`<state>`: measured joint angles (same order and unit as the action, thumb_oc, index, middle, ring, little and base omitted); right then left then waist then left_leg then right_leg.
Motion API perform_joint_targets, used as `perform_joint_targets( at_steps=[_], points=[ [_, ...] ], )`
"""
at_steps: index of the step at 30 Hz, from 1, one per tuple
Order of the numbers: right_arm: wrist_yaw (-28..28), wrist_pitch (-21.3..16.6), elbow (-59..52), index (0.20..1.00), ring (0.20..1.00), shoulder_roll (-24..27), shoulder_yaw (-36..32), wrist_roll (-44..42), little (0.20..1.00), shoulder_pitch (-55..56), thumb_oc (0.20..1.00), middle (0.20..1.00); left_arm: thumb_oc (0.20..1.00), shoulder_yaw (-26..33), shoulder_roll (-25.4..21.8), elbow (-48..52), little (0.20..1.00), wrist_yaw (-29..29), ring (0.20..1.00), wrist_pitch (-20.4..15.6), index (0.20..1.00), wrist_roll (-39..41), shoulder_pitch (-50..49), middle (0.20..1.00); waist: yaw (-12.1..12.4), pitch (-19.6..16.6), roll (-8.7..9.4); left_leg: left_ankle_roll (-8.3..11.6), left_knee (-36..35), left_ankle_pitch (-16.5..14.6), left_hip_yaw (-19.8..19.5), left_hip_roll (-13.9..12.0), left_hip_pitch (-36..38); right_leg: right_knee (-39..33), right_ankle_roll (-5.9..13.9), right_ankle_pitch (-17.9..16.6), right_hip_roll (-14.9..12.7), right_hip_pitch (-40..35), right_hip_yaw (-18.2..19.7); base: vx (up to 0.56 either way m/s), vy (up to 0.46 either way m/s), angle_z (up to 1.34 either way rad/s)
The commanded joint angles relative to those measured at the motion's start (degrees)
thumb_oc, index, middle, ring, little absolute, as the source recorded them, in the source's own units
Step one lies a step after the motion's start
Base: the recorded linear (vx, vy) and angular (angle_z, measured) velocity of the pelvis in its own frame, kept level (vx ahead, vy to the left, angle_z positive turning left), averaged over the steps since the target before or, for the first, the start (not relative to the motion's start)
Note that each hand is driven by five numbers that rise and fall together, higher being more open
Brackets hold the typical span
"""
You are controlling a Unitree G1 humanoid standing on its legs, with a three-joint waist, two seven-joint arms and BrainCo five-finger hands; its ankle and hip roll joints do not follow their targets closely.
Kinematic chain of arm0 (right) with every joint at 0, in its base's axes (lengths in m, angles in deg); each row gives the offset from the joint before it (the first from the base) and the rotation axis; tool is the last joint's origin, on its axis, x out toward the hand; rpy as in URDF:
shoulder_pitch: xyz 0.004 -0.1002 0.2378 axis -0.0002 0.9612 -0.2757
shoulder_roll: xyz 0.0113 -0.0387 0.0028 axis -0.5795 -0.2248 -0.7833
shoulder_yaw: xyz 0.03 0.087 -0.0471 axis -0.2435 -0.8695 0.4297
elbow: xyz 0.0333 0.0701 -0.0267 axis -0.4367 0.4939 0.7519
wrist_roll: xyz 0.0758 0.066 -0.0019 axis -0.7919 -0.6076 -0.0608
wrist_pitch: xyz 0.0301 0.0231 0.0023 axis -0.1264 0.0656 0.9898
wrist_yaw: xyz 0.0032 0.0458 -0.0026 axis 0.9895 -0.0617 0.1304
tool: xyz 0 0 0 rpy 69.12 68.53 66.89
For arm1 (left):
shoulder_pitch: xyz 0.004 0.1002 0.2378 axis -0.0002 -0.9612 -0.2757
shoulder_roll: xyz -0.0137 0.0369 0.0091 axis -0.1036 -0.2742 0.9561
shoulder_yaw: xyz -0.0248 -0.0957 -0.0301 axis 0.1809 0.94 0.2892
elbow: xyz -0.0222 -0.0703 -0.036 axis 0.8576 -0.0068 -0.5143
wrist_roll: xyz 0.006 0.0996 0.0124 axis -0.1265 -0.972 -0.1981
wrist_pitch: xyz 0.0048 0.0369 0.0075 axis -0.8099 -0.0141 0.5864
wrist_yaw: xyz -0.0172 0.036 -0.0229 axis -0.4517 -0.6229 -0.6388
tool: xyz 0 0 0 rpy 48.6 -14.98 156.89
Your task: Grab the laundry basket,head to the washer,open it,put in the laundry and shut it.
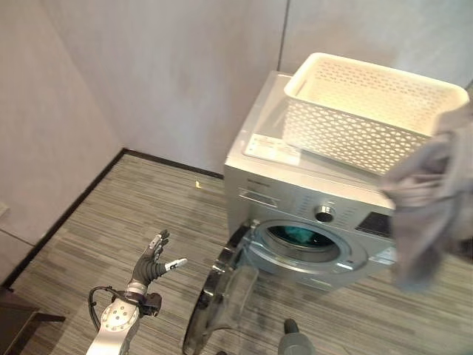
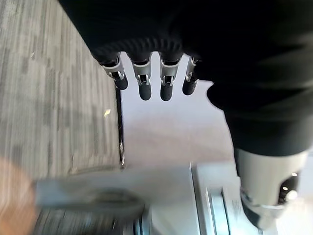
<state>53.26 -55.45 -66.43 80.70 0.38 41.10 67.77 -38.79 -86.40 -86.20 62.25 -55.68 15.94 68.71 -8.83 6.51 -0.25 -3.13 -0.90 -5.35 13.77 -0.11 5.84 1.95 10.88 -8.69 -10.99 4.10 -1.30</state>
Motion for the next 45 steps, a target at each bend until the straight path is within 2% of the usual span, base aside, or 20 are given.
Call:
perform_joint_targets(
  at_steps=[1,2,5,10,14,18,24,29,30,31,33,36,40,43,45],
  points=[
    [6.51,-1.38,1.03,0.2,0.2,-5.02,5.61,-8.37,0.2,2.87,0.2,0.2,1.0,2.41,-4.26,5.85,1.0,-1.16,1.0,-3.26,1.0,0.43,-3.31,1.0,1.5,-3.82,1.4,-3.56,2.28,-7.34,-1.19,1.54,-2.26,1.94,1.67,0.22,-4.73,0.33,-4.59,0.01,-0.052,-0.43],
    [8.01,-1.02,0.97,0.2,0.2,-5.6,8.01,-9.47,0.2,3.66,0.2,0.2,1.0,2.6,-4.21,5.97,1.0,-1.06,1.0,-3.21,1.0,0.07,-3.56,1.0,1.3,-3.72,1.62,-3.39,2.16,-7.22,-0.96,1.67,-2.21,1.82,1.97,-0.34,-4.71,0.7,-4.34,0.0,-0.08,-0.38],
    [11.75,-0.48,2.62,0.2,0.2,-6.13,14.03,-13.24,0.2,4.95,0.2,0.2,1.0,1.51,-5.29,6.16,1.0,-1.94,1.0,-3.37,1.0,-0.98,-1.55,1.0,0.31,-2.19,1.63,-2.61,2.59,-6.16,-1.18,0.98,-3.22,2.78,1.39,1.38,-3.03,2.57,-1.43,-0.04,-0.073,-0.17],
    [15.45,0.63,8.3,0.2,0.2,-4.36,20.65,-13.16,0.2,7.66,0.2,0.2,1.0,-1.62,-6.35,6.29,1.0,-2.01,1.0,-4.5,1.0,-0.33,1.1,1.0,0.09,-1.71,2.12,-1.29,2.33,-5.81,-1.18,0.14,-2.65,1.95,1.36,2.3,-2.53,1.7,-2.28,0.02,-0.091,-0.01],
    [16.81,1.19,13.5,0.2,0.2,-3.91,22.91,-12.86,0.2,9.84,0.2,0.2,1.0,-3.45,-6.15,4.91,1.0,-2.59,1.0,-4.96,1.0,0.75,2.81,1.0,-0.22,-2.05,2.56,-0.45,1.17,-4.5,-1.25,-0.56,-2.32,0.65,1.19,2.79,-1.92,1.04,-3.38,0.02,-0.09,0.07],
    [15.13,1.57,22.87,0.2,0.2,-3.65,25.34,-11.32,0.2,8.04,0.2,0.2,1.0,-7.25,-5.88,2.71,1.0,-3.04,1.0,-5.13,1.0,0.39,5.63,1.0,-0.08,-1.9,2.55,0.76,-0.58,-3.2,-2.01,-1.5,-1.99,-1.09,0.56,4.99,-0.89,0.08,-4.6,0.03,-0.075,0.07],
    [13.25,0.7,24.57,0.2,0.2,-2.03,24.6,-10.16,0.2,5.85,0.2,0.2,1.0,-8.87,-6.62,3.91,1.0,-3.05,1.0,-5.34,1.0,-1.19,8.05,1.0,0.29,-0.92,1.98,1.71,-1.52,-2.05,-2.86,-1.9,-2.88,-3.38,0.2,5.93,-0.56,-0.29,-5.92,-0.02,-0.037,0.07],
    [10.24,-0.48,25.5,0.2,0.2,0.72,25.56,-8.68,0.2,-1.39,0.2,0.2,1.0,-13.45,-6.54,5.59,1.0,-3.86,1.0,-5.55,1.0,-4.04,18.45,1.0,0.43,2.12,1.91,2.38,-1.03,-0.73,-3.22,-2.03,-6.62,-3.92,0.05,5.53,-0.77,2.12,-6.87,-0.14,-0.025,0.15],
    [9.11,-0.79,24.89,0.2,0.2,1.46,26.12,-8.55,0.2,-4.11,0.2,0.2,1.0,-16.91,-5.54,4.87,1.0,-4.61,1.0,-5.07,1.0,-5.86,25.81,1.0,-0.02,3.19,2.14,2.58,-0.72,-0.26,-3.15,-2.09,-7.97,-3.87,-0.04,5.35,-0.9,3.14,-6.92,-0.1,-0.018,0.05],
    [9.08,-0.8,25.0,0.2,0.2,1.46,25.88,-8.55,0.2,-4.38,0.2,0.2,1.0,-17.16,-5.37,4.46,1.0,-4.74,1.0,-5.16,1.0,-5.91,26.44,1.0,0.1,3.39,2.07,2.58,-0.6,-0.25,-3.21,-2.09,-8.16,-3.79,-0.05,5.35,-0.92,3.28,-6.95,-0.15,-0.018,0.02],
    [7.02,-0.99,24.96,0.2,0.2,2.13,26.67,-8.77,0.2,-8.15,0.2,0.2,1.0,-21.35,-2.21,2.09,1.0,-6.22,1.0,-4.55,1.0,-6.04,36.3,1.0,-0.33,5.55,2.27,2.69,0.23,0.4,-3.58,-1.93,-10.74,-3.54,-0.17,4.94,-1.18,5.02,-7.06,-0.19,-0.02,0.03],
    [4.35,-1.1,25.5,0.2,0.2,1.34,26.83,-10.32,0.2,-12.29,0.2,0.2,1.0,-24.46,1.9,-0.71,1.0,-7.69,1.0,-3.94,1.0,-4.34,43.07,1.0,-0.26,7.92,2.29,2.73,1.06,1.14,-4.35,-1.6,-13.82,-3.21,-0.27,4.5,-1.57,7.08,-7.65,-0.18,-0.022,0.18],
    [1.15,-1.35,25.4,0.2,0.2,-2.24,27.33,-14.03,0.2,-16.08,0.2,0.2,1.0,-24.88,5.89,-4.1,1.0,-10.05,1.0,-2.75,1.0,0.2,44.78,1.0,0.35,10.09,2.65,2.88,2.7,1.52,-4.74,-1.69,-16.9,-3.18,-0.62,3.85,-1.88,8.93,-8.57,-0.1,-0.04,0.11],
    [0.35,-1.44,24.9,0.2,0.2,-3.91,27.7,-15.58,0.2,-17.05,0.2,0.2,1.0,-25.39,5.59,-3.35,1.0,-8.97,1.0,-2.39,1.0,1.14,43.2,1.0,0.86,10.75,2.8,2.9,3.18,1.46,-4.55,-1.79,-17.59,-3.58,-0.63,3.53,-1.87,9.35,-8.69,-0.04,-0.02,0.07],
    [0.42,-1.8,23.98,0.2,0.2,-5.16,27.91,-17.25,0.2,-17.05,0.2,0.2,1.0,-26.04,3.63,-0.99,1.0,-6.6,1.0,-1.7,1.0,0.64,40.13,1.0,1.54,11.31,2.92,3.02,3.69,1.45,-4.36,-1.92,-18.46,-3.8,-0.63,3.37,-1.86,9.88,-8.92,-0.05,-0.023,0.0]
  ],
)
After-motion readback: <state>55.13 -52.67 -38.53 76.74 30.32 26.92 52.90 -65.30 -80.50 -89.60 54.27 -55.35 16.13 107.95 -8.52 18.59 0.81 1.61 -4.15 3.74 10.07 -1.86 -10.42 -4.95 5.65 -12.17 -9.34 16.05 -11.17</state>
